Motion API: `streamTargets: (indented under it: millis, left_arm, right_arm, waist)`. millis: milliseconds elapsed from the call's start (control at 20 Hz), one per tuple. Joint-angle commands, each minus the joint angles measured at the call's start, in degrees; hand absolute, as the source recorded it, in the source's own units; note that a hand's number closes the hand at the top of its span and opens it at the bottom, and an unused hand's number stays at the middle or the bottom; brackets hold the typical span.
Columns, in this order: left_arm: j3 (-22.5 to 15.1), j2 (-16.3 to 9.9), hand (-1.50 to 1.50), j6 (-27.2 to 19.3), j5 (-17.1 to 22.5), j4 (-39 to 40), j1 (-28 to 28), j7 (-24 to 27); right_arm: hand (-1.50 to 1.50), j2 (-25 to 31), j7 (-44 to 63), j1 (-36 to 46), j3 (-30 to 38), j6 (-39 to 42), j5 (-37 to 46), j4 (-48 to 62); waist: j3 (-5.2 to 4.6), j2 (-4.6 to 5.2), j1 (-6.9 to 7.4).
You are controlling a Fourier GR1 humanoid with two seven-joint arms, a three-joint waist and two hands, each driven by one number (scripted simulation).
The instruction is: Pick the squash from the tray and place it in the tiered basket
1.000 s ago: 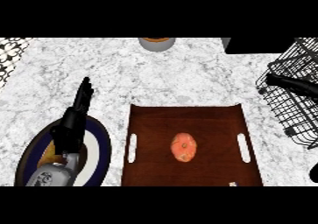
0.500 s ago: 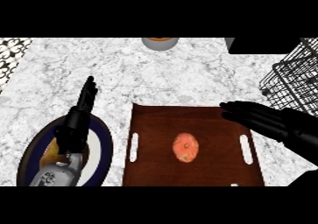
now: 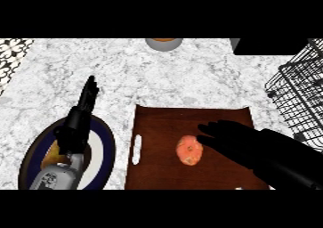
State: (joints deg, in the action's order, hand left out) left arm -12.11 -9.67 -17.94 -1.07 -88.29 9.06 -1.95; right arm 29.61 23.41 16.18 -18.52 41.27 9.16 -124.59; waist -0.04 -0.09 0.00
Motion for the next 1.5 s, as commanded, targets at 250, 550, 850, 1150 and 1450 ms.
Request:
streamTargets:
  millis: [250, 550, 850, 1150, 1450]
  left_arm:
    - [1.9, 0.2, 0.00, 1.9, -1.4, -3.0, -2.2, -1.1]
    - [2.3, 1.3, 0.00, 2.4, -2.8, -5.2, 0.8, -6.7]
    - [1.6, 5.7, 0.00, 0.5, -5.6, 1.3, 2.4, -2.1]
    - [6.5, 2.0, 0.00, 5.0, -2.6, 0.7, 2.5, -1.3]
    - [5.5, 4.3, 0.00, 6.1, -3.4, 1.0, -1.1, 1.7]
  right_arm:
    - [-1.50, -3.5, 8.5, -0.7, -1.2, 7.5, 2.5, -1.7]
    - [-1.50, -3.7, 0.2, -1.9, -1.8, 7.0, 14.1, 2.1]
    - [-1.50, -3.0, -6.9, -5.3, -4.2, 3.9, 24.7, 2.8]
    - [-1.50, -3.9, -10.6, -3.9, -9.0, 3.7, 30.0, 1.6]
    - [-1.50, -5.3, -17.8, -2.4, -6.7, -1.0, 37.5, 10.2]
  waist:
    - [0.02, 0.01, 0.07]
    - [0.06, 0.06, 0.14]
    - [0.06, 0.11, -0.11]
    - [0.05, 0.08, -0.07]
    - [0.04, 0.10, 0.09]
